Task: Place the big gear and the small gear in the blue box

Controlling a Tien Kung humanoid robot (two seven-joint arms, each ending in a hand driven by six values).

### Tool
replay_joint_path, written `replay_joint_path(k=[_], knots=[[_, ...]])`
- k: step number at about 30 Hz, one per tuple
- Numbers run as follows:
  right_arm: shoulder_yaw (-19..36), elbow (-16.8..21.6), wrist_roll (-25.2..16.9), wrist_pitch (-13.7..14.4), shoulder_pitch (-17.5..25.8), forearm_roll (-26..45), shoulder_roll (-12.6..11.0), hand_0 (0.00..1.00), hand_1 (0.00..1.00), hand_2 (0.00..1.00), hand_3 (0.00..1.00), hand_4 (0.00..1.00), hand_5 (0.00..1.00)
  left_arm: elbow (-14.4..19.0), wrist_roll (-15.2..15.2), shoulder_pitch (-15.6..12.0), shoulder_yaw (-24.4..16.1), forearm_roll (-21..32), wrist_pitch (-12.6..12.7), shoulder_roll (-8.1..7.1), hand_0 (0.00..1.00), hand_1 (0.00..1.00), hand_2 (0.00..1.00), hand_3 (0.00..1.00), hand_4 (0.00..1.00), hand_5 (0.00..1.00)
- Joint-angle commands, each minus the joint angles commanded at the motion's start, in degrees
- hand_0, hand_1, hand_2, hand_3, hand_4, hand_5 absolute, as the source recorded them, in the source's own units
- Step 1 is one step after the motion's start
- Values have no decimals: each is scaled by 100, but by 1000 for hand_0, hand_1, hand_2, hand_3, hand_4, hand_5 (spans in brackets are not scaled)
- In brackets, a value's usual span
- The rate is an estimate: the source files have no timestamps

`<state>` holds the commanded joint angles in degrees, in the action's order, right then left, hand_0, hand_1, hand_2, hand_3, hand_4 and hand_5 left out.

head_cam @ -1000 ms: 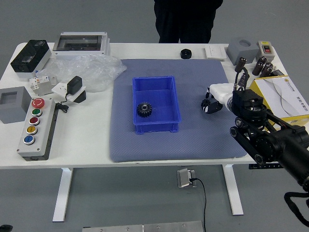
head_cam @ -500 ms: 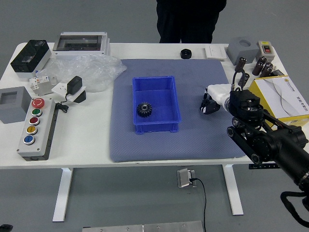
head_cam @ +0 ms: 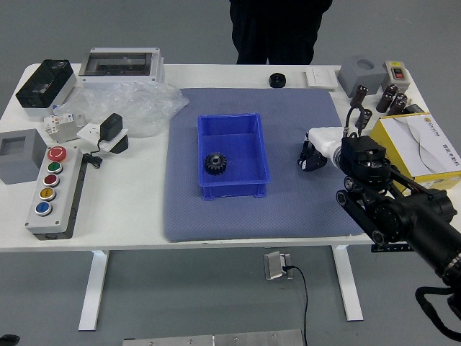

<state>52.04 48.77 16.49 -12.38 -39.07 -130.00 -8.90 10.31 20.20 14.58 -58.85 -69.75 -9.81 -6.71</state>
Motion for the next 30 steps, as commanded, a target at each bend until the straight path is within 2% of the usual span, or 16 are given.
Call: replay_joint_path(k=[5, 6, 11, 12, 17, 18, 23, 24, 30], knots=[[-2, -21, 0, 52, 32, 0, 20, 649, 576, 668, 671, 613, 415, 0, 0, -1, 0, -7, -1, 2, 824, 784, 779, 749, 658, 379], [-1, -23, -1, 66, 36, 0, 22, 608, 526, 608, 653, 568, 396, 0, 0, -1, 0, -7, -1, 2, 824, 784, 779, 749, 658, 379], [6, -21, -9, 166, 53, 0, 30, 608, 526, 608, 653, 568, 396, 0, 2, -5, -5, -17, -2, 1, 824, 784, 779, 749, 658, 379], [8, -21, -9, 184, 55, 0, 31, 567, 460, 526, 623, 465, 370, 0, 2, -5, -5, -18, -2, 2, 824, 784, 779, 749, 657, 378], [13, -23, -17, 298, 74, 0, 40, 567, 460, 526, 623, 465, 370, 0, 3, -5, -4, -19, -5, 7, 824, 784, 779, 749, 657, 378], [13, -25, -18, 312, 76, 0, 41, 536, 433, 479, 572, 433, 332, 0, 3, -5, -4, -20, -5, 7, 824, 784, 779, 749, 657, 378], [32, -43, -22, 372, 76, 0, 38, 536, 433, 479, 572, 433, 332, 0, 3, -2, -6, -22, -3, 5, 824, 784, 779, 749, 657, 378], [35, -47, -22, 380, 76, 0, 37, 538, 428, 462, 532, 415, 292, 0, 3, -2, -5, -20, -2, 4, 824, 783, 779, 749, 657, 378], [44, -68, -19, 406, 81, 0, 37, 549, 425, 459, 532, 415, 277, 0, 2, 0, -3, -10, 1, 5, 824, 784, 779, 749, 657, 378]])
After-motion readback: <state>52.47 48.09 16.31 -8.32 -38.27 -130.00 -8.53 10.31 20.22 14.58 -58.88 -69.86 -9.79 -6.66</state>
